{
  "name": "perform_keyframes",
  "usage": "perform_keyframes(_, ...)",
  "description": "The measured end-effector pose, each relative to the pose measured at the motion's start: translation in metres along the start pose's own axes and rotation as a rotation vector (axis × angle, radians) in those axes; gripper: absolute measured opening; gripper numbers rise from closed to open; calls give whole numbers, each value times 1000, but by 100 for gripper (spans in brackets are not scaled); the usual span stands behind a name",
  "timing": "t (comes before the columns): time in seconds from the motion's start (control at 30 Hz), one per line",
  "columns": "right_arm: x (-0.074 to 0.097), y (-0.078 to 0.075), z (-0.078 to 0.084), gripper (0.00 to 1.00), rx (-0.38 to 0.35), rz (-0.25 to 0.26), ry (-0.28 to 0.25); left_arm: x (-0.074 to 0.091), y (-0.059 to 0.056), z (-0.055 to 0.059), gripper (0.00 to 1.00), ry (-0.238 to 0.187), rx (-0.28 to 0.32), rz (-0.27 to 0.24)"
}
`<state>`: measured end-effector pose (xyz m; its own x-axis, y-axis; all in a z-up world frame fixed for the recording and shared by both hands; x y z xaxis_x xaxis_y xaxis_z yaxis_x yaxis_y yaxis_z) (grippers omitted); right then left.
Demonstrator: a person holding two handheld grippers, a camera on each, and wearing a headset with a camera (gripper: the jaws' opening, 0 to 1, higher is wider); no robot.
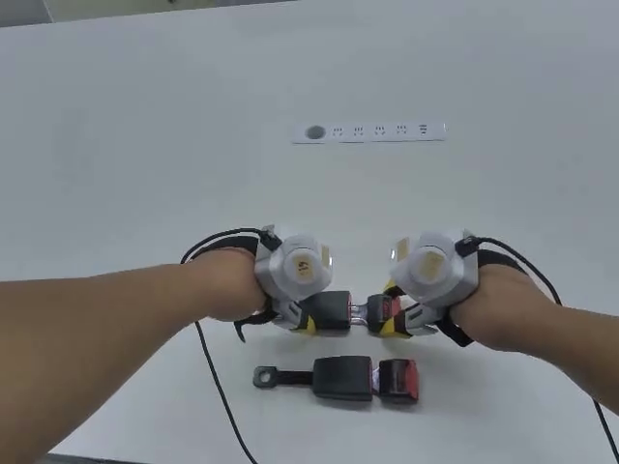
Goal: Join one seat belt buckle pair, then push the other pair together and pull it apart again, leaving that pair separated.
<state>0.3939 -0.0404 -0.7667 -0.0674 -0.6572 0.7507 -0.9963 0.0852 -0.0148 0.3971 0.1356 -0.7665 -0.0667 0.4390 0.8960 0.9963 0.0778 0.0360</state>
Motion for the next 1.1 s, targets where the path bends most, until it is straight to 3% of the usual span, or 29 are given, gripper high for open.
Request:
perform_keyframes(0.3, 13, 1, 15, 30, 3, 25, 22, 1, -1, -2, 31, 1, -4, 7)
perform_keyframes(0.6, 43, 6, 46, 31, -2, 41, 60, 1, -3, -4, 32, 15, 3, -8)
perform_keyframes(0.73, 56, 9, 59, 32, 8, 59, 91, 1, -4, -4, 32, 18, 20, -20)
perform_keyframes(0.8, 62, 9, 65, 32, 49, 80, 139, 2, -4, -4, 32, 15, 49, -26)
perform_keyframes(1.1, 67, 11, 71, 34, 52, 97, 153, 2, -5, -5, 32, 29, 46, -38)
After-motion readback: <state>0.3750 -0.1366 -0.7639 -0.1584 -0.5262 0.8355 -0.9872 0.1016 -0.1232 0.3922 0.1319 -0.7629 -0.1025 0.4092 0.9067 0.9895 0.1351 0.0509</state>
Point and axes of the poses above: the centre of the closed fingertips' face, and the gripper's own axes: x roughly backward along the fingers, y roughly to its left, z roughly out of its underside, the point moved 10 cm from there along x, roughly backward along the fingers, and after that the axes turned 7 degrees about -y, right-handed, at the moved point
